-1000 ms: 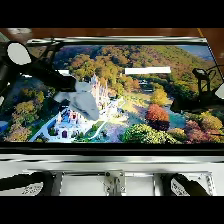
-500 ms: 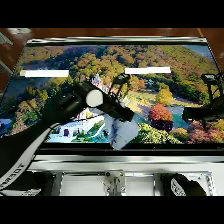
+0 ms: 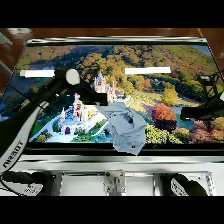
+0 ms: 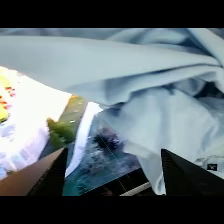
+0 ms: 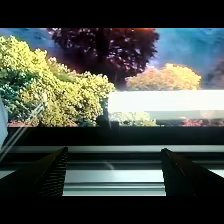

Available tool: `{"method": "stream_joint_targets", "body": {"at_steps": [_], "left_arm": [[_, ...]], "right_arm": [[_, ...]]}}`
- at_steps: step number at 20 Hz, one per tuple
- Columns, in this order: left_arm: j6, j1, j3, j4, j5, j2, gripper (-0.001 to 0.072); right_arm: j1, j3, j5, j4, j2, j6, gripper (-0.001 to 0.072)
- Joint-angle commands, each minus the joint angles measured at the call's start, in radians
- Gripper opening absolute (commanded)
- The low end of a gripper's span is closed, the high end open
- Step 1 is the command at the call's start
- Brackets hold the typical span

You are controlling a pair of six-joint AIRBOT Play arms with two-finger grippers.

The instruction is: Fold the shirts.

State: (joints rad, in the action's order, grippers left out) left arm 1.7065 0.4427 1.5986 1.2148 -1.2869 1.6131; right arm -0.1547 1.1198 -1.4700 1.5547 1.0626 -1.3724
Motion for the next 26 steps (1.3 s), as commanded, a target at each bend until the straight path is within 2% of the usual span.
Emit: {"method": "stream_joint_targets", "body": {"at_steps": [1,6,10,15,16,17,18,21,22,23,26], "left_arm": [[-0.019,-0.194,-0.051,-0.093,-0.025,0.002,0.0707],[-0.019,-0.232,-0.105,-0.125,0.082,0.124,0.0707],[-0.019,-0.222,-0.105,-0.244,0.254,0.205,0.0707],[-0.019,-0.211,-0.105,-0.348,0.383,0.277,0.0701],[-0.019,-0.207,-0.105,-0.351,0.407,0.28,0.0607],[-0.019,-0.204,-0.105,-0.352,0.424,0.282,0.0464],[-0.019,-0.203,-0.105,-0.351,0.43,0.284,0.0426],[-0.019,-0.203,-0.105,-0.352,0.43,0.29,0.0414],[-0.019,-0.203,-0.104,-0.353,0.424,0.29,0.025],[-0.033,-0.203,-0.104,-0.353,0.412,0.29,0.0056],[-0.103,-0.205,-0.104,-0.359,0.372,0.285,0.0038]], "right_arm": [[0.0,0.0,0.004,-0.097,0.116,0.005,0.069],[0.0,0.0,0.021,-0.25,0.26,0.005,0.0691],[0.001,0.0,0.019,-0.267,0.283,0.005,0.0691],[0.001,0.0,-0.007,-0.316,0.283,0.012,0.0691],[0.001,-0.006,-0.011,-0.346,0.283,0.025,0.0691],[0.001,-0.021,-0.01,-0.375,0.283,0.037,0.0691],[0.002,-0.046,-0.005,-0.41,0.283,0.052,0.0691],[0.043,-0.137,0.06,-0.447,0.283,0.071,0.069],[0.068,-0.163,0.1,-0.455,0.283,0.072,0.0691],[0.098,-0.188,0.14,-0.462,0.283,0.073,0.0691],[0.176,-0.248,0.187,-0.459,0.283,0.08,0.0691]]}}
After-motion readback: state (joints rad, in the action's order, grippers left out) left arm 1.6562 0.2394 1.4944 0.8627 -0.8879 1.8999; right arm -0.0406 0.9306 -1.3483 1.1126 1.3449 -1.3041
